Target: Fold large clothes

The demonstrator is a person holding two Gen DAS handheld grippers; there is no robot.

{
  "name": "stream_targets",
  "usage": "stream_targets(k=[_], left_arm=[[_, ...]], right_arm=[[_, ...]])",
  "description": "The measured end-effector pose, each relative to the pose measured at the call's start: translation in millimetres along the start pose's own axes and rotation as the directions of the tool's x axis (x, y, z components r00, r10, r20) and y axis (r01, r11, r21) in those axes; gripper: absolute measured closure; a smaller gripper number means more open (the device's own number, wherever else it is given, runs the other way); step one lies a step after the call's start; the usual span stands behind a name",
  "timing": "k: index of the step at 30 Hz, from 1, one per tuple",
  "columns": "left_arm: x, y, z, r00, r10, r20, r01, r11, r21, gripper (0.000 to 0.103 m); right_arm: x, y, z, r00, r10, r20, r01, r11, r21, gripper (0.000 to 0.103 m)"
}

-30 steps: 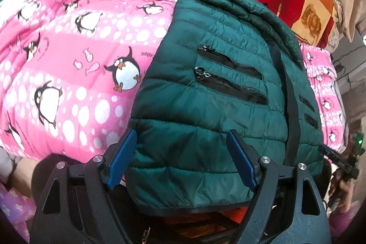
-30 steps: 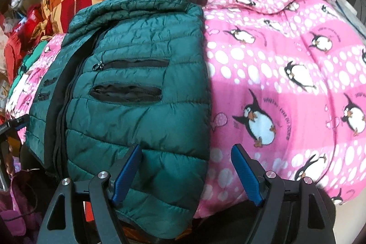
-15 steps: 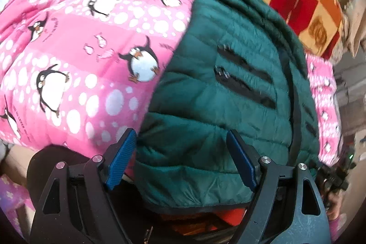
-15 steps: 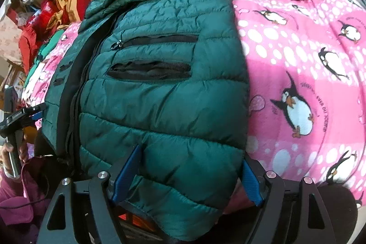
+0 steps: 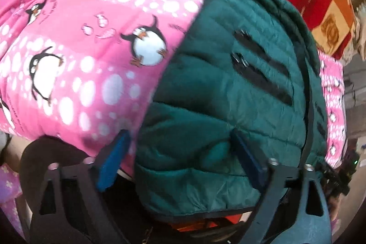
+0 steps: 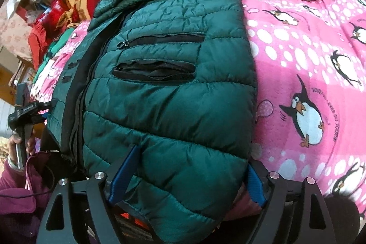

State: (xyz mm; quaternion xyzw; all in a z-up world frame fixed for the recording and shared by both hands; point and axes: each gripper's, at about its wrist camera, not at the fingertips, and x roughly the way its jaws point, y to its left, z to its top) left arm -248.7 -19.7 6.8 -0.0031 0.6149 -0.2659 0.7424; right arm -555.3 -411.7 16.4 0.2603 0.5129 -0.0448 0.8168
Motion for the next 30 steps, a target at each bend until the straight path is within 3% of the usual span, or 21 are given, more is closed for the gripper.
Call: stream_targets(k=[2,7,20,21,23,24,26,29,30], left_arm=[[5,-8,-3,1.0,0.015,-0.013,-0.015,1.0,0.021,0.002],[10,-16,-6,0.999,0.032,-0.03,-0.031,0.999,0.041,0.001],[14,-14,-3,0.999,0.016,-0.036,-0.015,0.999,0.035,0.001],[14,-14,-3,0.999,0.016,-0.036,-0.014,0.999,0.037,0.001],[13,-13,-4,0.999,0.01,-0.032,-0.009,0.999,0.039,0.001],[12,-12,-5,1.0,0.01,-0.027,-0.009,0.999,0.039,0.003],[7,-10,-8,1.0,0.023,-0.01,-0.022,0.999,0.039,0.015],[-4,-10,-10,0.999,0.032,0.012,-0.033,0.998,0.052,0.045],[-8,-11,-10,0.999,0.029,0.019,-0.031,0.998,0.061,0.06]], right_arm=[[-2,-3,-2,1.0,0.023,0.002,-0.023,1.0,0.002,0.021],[-3,-5,-7,0.995,0.099,-0.008,-0.099,0.995,0.01,0.02],[0,1,-11,0.996,0.09,0.008,-0.089,0.992,-0.086,0.021],[-1,2,-11,0.997,0.083,0.012,-0.081,0.993,-0.086,0.022],[-2,2,-10,0.997,0.066,0.03,-0.064,0.996,-0.068,0.036],[-3,0,-10,0.996,0.075,0.037,-0.073,0.996,-0.054,0.039],[-5,0,-11,0.995,0.085,0.043,-0.082,0.995,-0.056,0.053],[-10,5,-9,0.995,0.082,0.054,-0.077,0.994,-0.079,0.065],[-12,8,-8,0.995,0.079,0.062,-0.073,0.993,-0.094,0.067]])
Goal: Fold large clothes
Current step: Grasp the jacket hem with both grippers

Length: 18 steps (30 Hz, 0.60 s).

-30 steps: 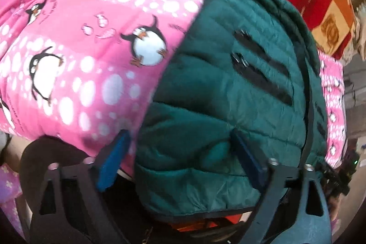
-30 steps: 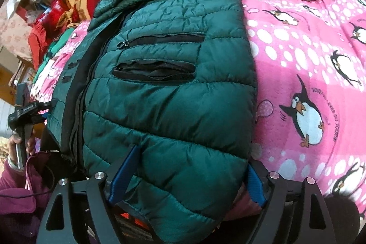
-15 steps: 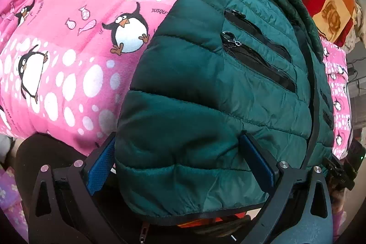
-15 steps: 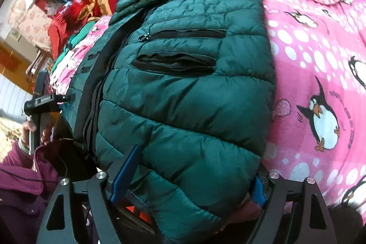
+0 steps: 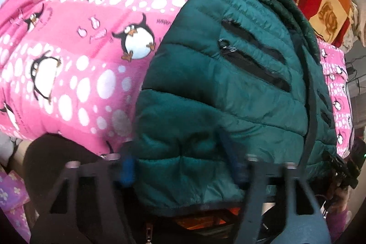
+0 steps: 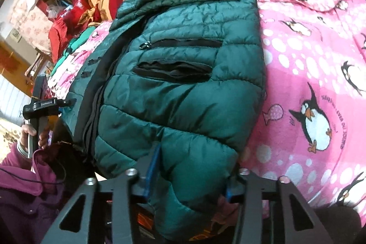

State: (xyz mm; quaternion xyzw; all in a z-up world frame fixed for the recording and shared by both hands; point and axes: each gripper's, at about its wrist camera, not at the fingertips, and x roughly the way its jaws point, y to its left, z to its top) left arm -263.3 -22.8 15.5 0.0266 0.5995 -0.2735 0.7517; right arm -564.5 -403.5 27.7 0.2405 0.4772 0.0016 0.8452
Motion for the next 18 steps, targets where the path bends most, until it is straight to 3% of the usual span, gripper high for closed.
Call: stream_targets(k=[1,4,18], left_arm=[[-4,-2,0,1.0,-0.001,0.009,0.001,1.0,0.015,0.073],[-12,-13,1,0.999,0.035,0.04,-0.038,0.997,0.071,0.085],[-48,-28,14,0.99,0.04,0.135,-0.054,0.994,0.1,0.089]], right_arm=[[-1,3,2,1.0,-0.001,0.005,0.001,1.0,-0.011,0.072],[-9,12,11,0.999,0.009,0.035,-0.007,0.999,-0.047,0.077],[-47,14,37,0.981,0.079,0.175,-0.068,0.995,-0.071,0.079]])
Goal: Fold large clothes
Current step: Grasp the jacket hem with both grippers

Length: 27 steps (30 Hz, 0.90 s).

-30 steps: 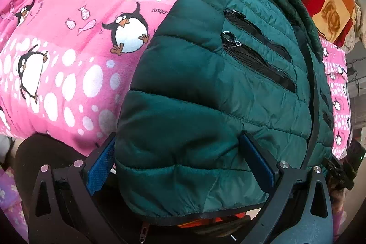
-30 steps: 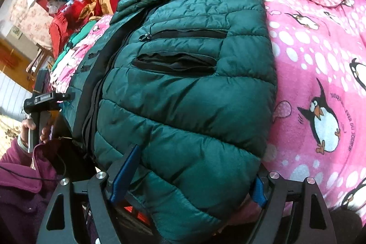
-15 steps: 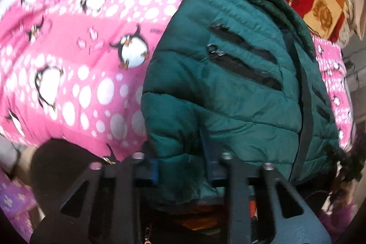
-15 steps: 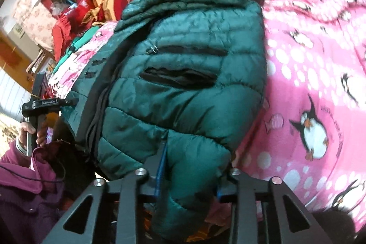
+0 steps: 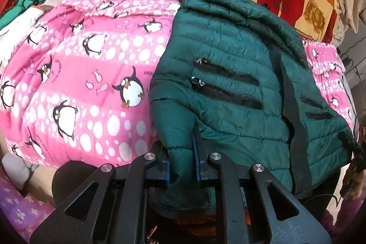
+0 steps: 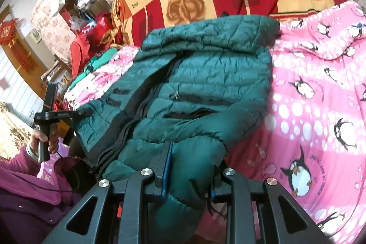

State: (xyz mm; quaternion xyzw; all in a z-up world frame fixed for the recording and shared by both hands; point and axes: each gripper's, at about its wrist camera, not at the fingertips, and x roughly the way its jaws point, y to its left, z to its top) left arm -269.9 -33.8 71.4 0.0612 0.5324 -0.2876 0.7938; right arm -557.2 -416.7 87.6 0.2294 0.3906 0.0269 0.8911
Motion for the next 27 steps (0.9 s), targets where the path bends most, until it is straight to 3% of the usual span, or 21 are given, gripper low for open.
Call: stream_targets(k=[14,19,27], left_arm=[[-40,-4,48,0.982,-0.065,0.176,0.071,0.997,-0.03,0.089],[-42,-14,73,0.971,-0.052,0.235,0.056,0.998,-0.01,0.089],[-32,-26,108,0.963,-0.016,0.268,0.016,1.0,0.002,0.089]], right_arm=[[-16,-5,44,0.992,-0.018,0.126,0.011,0.999,0.049,0.079],[-17,-5,67,0.986,-0.044,0.161,0.036,0.998,0.049,0.079],[-7,-12,101,0.979,-0.09,0.182,0.083,0.995,0.049,0.079]])
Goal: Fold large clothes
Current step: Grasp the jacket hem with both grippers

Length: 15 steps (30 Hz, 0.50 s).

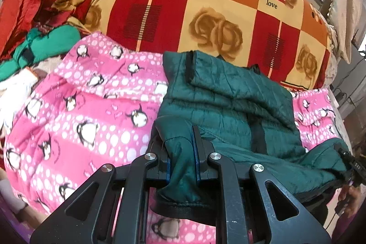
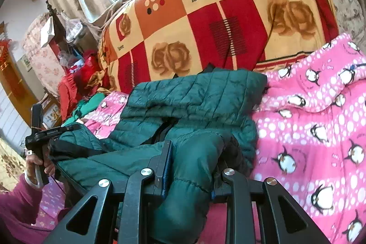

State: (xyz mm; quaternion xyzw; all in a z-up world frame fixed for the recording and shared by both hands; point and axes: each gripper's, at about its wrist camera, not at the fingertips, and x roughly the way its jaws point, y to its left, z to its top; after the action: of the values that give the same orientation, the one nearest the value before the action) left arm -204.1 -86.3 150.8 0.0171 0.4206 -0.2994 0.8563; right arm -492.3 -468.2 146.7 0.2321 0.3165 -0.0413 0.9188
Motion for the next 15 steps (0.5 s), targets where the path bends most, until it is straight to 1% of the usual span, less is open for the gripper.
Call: stream_targets(k=[6,15], left_arm=[[19,-9,15,0.999,0.049,0.024,-0.05,0.998,0.031,0.089],[50,-19,48,0.993,0.107,0.051,-0.109,0.994,0.027,0.089]], right_arm=[[16,-5,15,0.999,-0.034,0.0,0.034,0.999,-0.003,0.079],[46,-17,46,0.994,-0.108,0.003,0.108,0.994,-0.002,0.079]])
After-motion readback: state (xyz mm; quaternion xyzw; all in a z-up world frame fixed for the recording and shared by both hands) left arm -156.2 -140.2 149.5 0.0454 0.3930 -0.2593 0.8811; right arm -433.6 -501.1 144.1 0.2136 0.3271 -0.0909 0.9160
